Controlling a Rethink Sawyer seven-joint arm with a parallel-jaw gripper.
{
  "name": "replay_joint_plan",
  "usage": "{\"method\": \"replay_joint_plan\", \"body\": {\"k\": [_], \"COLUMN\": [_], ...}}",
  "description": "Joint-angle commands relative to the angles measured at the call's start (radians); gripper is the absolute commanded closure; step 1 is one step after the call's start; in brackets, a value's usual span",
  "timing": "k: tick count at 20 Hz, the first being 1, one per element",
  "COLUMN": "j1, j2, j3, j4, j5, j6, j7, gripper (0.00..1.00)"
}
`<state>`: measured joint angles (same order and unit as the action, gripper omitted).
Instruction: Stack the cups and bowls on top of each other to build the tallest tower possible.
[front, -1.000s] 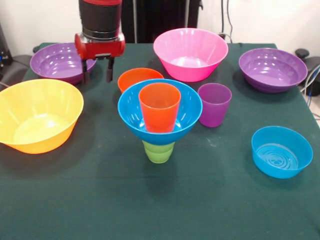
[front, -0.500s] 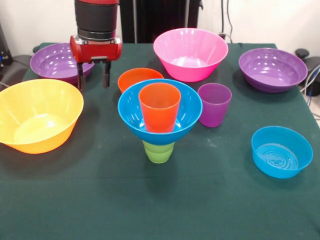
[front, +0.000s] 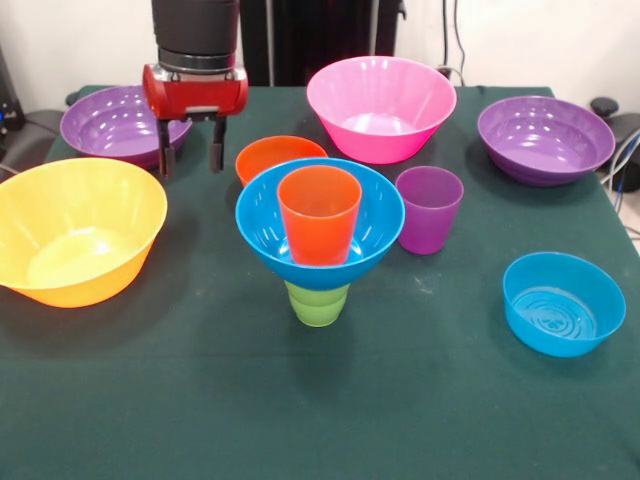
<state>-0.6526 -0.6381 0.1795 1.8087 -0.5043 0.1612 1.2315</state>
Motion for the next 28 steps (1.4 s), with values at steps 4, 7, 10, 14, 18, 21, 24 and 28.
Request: {"method": "replay_joint_plan", "body": {"k": [4,7,10,14,18,21,24,28], "j1": [-0.052,-0.043,-0.051,-0.069,-0.082,-0.089,-0.09,-0.08], "j2": [-0.057,-0.042,-0.03,-0.019,-0.01,-0.005,0.005,0.013], "j3": [0.166,0.164,0.178,0.205,0.226,0.236,0.231,0.216], "j4": [0.095,0.083,0.082,0.086,0.09,0.089,0.086,0.078], "j5": [-0.015,-0.016,-0.02,-0.025,-0.028,-0.029,-0.043,-0.05], "j6": [0.117,0.118,0.117,0.125,0.124,0.133,0.137,0.146], "j7": [0.006,0.018,0.014,-0.001,-0.003,-0.007,-0.013,-0.012], "gripper": [0.0,0.0,0.0,0.0,0.0,0.0,0.0,0.0]}}
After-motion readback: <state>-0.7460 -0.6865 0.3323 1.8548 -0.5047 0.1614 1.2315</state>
